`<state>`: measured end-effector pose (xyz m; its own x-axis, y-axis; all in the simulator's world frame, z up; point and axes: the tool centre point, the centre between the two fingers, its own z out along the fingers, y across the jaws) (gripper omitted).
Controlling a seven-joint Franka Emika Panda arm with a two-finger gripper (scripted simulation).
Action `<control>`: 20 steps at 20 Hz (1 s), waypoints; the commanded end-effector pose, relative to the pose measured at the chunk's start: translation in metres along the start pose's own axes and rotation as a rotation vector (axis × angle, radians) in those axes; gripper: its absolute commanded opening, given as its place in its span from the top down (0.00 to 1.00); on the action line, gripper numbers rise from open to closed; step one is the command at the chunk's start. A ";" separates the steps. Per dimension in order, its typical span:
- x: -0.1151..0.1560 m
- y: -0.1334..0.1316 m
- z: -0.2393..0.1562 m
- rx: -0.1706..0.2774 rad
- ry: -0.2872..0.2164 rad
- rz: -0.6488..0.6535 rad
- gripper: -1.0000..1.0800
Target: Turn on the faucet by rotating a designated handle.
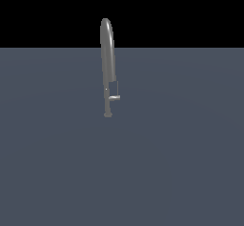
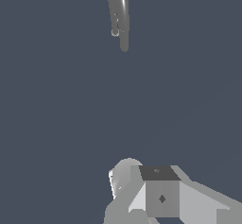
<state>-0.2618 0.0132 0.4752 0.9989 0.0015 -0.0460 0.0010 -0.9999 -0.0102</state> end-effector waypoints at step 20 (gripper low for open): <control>-0.009 -0.001 -0.089 0.146 0.202 0.025 1.00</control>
<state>-0.2654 0.0143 0.5521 0.9914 -0.0320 0.1266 -0.0151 -0.9911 -0.1319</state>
